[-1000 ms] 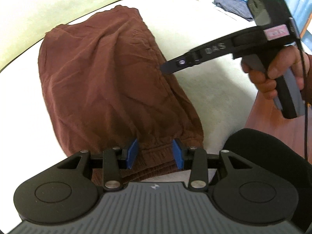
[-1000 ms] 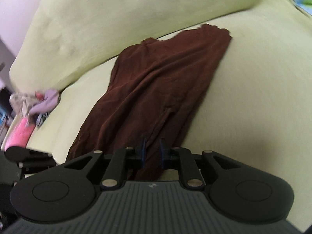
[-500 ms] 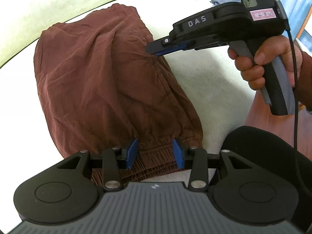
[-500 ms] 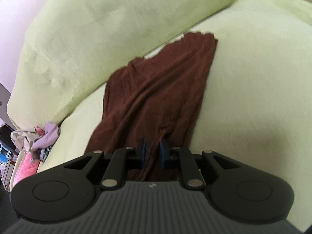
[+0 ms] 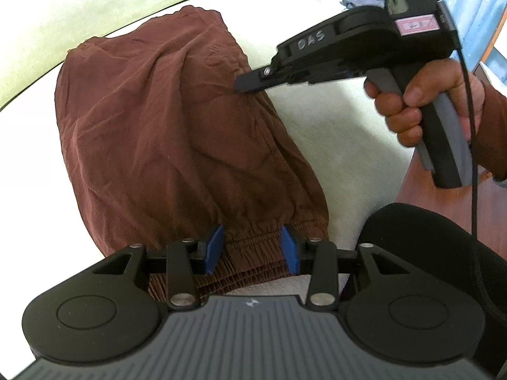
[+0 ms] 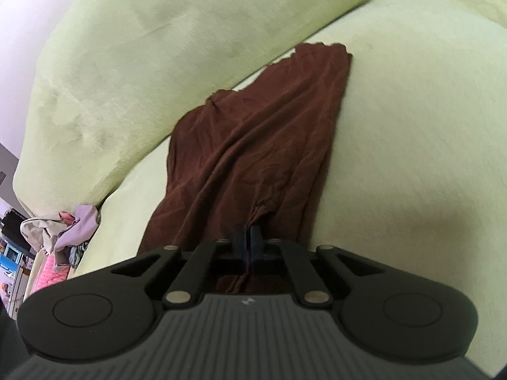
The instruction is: Fold clothes
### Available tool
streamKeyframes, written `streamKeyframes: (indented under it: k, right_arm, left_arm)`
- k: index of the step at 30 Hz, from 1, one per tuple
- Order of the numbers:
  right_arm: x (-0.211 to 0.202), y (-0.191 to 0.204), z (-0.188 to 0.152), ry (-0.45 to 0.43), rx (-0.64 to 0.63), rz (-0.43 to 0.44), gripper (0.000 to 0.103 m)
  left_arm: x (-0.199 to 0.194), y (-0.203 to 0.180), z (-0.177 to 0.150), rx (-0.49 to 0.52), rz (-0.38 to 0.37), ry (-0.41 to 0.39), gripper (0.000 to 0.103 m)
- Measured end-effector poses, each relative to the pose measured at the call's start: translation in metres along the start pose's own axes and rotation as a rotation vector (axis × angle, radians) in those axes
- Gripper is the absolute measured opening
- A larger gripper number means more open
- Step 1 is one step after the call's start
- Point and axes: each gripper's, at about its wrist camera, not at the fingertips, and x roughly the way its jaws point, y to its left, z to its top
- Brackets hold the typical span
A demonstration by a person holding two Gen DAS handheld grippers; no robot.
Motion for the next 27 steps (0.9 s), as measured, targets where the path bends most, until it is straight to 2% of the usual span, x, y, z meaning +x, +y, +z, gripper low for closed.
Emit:
streamKeyframes:
  k: [2,5,8,9,10,11,12,16,17,19,27]
  right_arm:
    - [-0.007,-0.001,0.003,0.001,-0.016,-0.033,0.001]
    - [-0.003,-0.01,-0.001,0.046,-0.02,-0.098,0.0]
    - [-0.002,-0.01,-0.003,0.054,-0.022,-0.113,0.003]
    - [-0.003,-0.008,-0.003,0.051,-0.023,-0.116,0.006]
    - [-0.005,-0.007,-0.002,0.045,-0.011,-0.107,0.014]
    - [-0.009,-0.007,-0.001,0.037,0.017,-0.081,0.034]
    - [-0.013,-0.006,-0.001,0.036,0.037,-0.051,0.037]
    - [-0.023,0.007,-0.012,0.104,0.025,0.028,0.033]
    - [-0.024,0.011,-0.017,0.125,0.006,0.039,0.026]
    - [-0.024,0.022,-0.033,0.171,-0.048,0.032,0.017]
    - [-0.022,0.014,-0.041,0.139,0.023,-0.01,0.017]
  left_arm:
    - [-0.001,0.001,-0.001,0.007,-0.008,0.004,0.046]
    - [-0.001,0.002,0.0,0.019,-0.016,0.011,0.046]
    - [-0.002,0.001,-0.001,0.035,-0.019,0.02,0.046]
    - [-0.002,0.001,-0.001,0.038,-0.02,0.022,0.046]
    - [-0.003,0.001,-0.002,0.042,-0.024,0.025,0.046]
    - [-0.003,0.0,-0.003,0.045,-0.026,0.028,0.046]
    - [-0.003,0.0,-0.004,0.05,-0.025,0.03,0.046]
    - [-0.005,-0.003,-0.008,0.053,-0.014,0.027,0.046]
    - [-0.006,-0.003,-0.009,0.049,-0.012,0.025,0.046]
    - [-0.007,-0.003,-0.011,0.036,-0.009,0.02,0.046]
    - [-0.017,-0.001,-0.004,0.029,0.018,-0.006,0.046]
